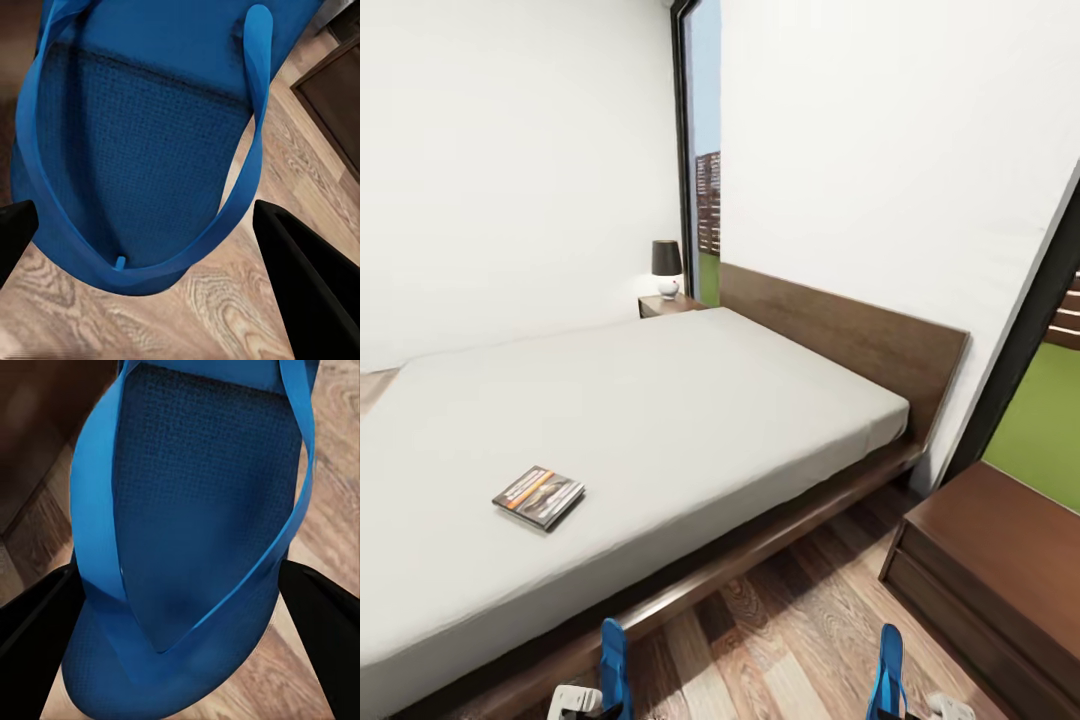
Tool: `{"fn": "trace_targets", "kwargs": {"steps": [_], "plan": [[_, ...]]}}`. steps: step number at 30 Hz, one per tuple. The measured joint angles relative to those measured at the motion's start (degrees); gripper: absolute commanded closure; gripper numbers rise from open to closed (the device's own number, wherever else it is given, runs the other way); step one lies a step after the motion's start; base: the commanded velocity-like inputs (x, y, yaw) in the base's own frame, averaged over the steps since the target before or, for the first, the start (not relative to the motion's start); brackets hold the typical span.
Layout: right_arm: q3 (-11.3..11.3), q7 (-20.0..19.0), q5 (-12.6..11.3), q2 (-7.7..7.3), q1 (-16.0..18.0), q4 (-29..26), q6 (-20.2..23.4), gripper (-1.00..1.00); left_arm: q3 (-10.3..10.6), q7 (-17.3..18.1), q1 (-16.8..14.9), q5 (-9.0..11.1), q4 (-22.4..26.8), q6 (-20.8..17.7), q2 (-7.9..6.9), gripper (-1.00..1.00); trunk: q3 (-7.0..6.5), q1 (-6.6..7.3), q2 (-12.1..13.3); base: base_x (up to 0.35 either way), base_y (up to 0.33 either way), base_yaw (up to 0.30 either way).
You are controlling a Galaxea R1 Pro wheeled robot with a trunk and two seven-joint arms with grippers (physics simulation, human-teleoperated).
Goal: In the bedroom, move the book from the bed onto either nightstand, and place the two sandals side by side next to the bed.
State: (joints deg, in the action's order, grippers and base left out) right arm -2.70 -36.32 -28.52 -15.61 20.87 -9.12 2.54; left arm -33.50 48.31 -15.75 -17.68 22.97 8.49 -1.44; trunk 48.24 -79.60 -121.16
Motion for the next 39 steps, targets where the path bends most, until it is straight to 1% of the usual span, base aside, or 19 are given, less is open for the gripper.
{"fn": "trace_targets", "kwargs": {"steps": [39], "plan": [[-0.01,0.00,-0.07,0.00,-0.03,0.00,0.00,1.00,0.03,-0.02,0.00,-0.09,0.00,0.00,0.05,1.00,0.00,0.00,0.00,0.000,0.000,0.209]]}}
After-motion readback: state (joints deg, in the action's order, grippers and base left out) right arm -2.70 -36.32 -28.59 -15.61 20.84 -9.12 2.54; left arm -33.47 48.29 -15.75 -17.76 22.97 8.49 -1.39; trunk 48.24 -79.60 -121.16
